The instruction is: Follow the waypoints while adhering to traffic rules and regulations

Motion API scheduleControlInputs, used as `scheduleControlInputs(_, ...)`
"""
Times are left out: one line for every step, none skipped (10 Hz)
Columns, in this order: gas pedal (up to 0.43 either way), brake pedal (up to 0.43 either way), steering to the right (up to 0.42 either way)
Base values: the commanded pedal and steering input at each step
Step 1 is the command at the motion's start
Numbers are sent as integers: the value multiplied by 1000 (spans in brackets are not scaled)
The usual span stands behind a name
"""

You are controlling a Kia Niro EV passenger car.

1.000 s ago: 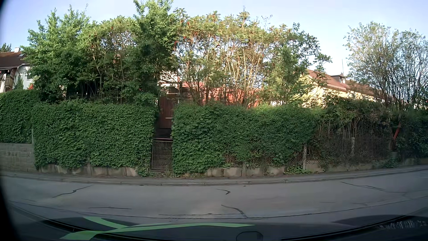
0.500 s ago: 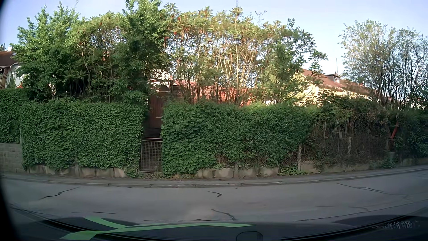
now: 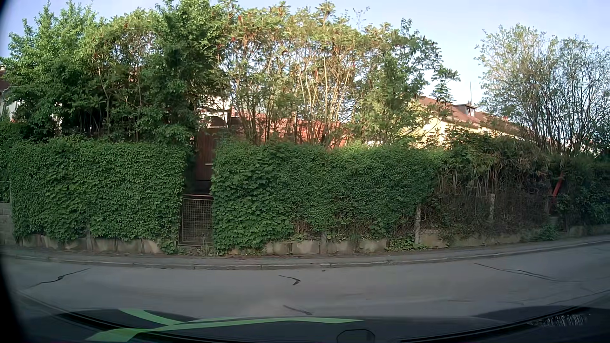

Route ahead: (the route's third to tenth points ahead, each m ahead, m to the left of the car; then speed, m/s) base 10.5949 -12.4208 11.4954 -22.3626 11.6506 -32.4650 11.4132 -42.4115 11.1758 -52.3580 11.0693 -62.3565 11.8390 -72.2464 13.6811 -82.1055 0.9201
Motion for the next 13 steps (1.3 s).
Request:
scheduleControlInputs(47, 0, 322)
scheduleControlInputs(47, 0, 330)
scheduleControlInputs(47, 0, 338)
scheduleControlInputs(47, 0, 354)
scheduleControlInputs(47, 0, 373)
scheduleControlInputs(47, 0, 408)
scheduleControlInputs(59, 0, 444)
scheduleControlInputs(87, 0, 473)
scheduleControlInputs(130, 0, 499)
scheduleControlInputs(189, 0, 521)
scheduleControlInputs(220, 0, 547)
scheduleControlInputs(228, 0, 601)
scheduleControlInputs(228, 0, 667)
